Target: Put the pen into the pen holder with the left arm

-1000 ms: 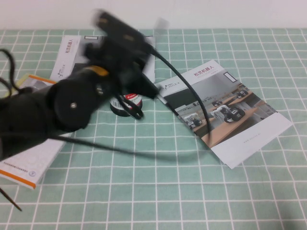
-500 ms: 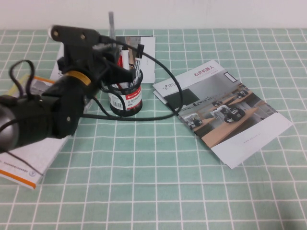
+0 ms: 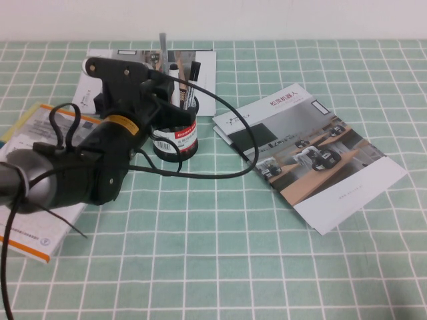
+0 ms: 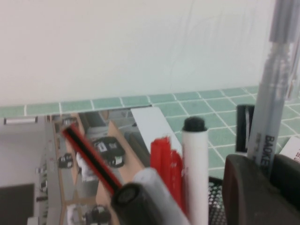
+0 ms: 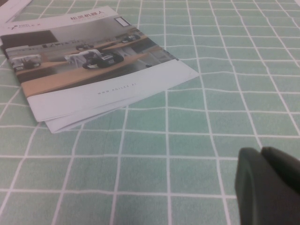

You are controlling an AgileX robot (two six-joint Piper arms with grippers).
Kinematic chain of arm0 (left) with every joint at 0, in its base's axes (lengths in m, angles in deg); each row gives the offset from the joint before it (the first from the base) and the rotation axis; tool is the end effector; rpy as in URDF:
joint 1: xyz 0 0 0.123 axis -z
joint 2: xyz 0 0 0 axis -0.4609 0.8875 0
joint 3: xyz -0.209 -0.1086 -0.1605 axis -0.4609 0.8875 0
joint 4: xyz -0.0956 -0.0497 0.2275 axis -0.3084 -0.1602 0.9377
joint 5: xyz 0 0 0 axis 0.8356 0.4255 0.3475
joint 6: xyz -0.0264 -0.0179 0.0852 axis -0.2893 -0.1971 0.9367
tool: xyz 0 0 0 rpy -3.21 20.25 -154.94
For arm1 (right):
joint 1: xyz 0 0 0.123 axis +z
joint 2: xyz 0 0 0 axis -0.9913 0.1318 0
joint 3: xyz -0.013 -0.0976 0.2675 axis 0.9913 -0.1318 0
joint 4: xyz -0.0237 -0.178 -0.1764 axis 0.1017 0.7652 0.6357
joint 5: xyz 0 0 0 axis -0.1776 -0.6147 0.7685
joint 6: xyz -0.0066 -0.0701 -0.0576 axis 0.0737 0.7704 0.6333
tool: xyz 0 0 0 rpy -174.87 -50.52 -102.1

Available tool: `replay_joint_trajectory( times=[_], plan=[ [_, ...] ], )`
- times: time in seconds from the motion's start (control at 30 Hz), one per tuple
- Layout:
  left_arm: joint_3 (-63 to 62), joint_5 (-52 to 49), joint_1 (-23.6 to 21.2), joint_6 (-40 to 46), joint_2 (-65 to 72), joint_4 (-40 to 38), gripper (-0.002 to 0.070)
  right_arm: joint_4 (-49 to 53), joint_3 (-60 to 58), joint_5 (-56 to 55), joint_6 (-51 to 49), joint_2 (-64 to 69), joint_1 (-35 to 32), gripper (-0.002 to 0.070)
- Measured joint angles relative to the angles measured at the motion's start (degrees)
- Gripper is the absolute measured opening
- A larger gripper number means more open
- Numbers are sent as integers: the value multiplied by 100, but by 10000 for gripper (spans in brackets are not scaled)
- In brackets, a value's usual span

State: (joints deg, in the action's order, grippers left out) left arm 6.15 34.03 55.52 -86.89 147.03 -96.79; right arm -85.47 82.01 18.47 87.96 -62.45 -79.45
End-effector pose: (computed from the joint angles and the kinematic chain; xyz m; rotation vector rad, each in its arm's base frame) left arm 0.3554 -0.1819 0.2208 0.2914 1.6745 -0.3634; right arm 0.0532 0.0033 0.1731 -0.0467 1.8528 0.0453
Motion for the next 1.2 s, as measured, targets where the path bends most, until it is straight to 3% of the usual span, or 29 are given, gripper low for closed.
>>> replay_joint_trajectory(
  times=[0.5,0.57,0.77,0.83,0.93,1.0,1.07,1.2],
  plan=[
    [0,-47,-50,-130,154,320,67,0,0,0,0,0,0,-20],
    [0,-47,-50,-130,154,483,115,0,0,0,0,0,0,-20],
    [0,-70,-50,-162,23,528,408,0,0,0,0,0,0,-20],
    [0,-176,-50,-169,-87,474,461,0,0,0,0,0,0,-20],
    [0,-543,-50,-130,-327,436,485,0,0,0,0,0,0,-20],
    [44,-894,-50,-130,-622,413,468,0,0,0,0,0,0,-20],
    [179,-1210,-50,-100,-1007,413,393,0,0,0,0,0,0,-20],
    [812,-1422,-50,-88,-2092,477,113,0,0,0,0,0,0,-20]
  ],
)
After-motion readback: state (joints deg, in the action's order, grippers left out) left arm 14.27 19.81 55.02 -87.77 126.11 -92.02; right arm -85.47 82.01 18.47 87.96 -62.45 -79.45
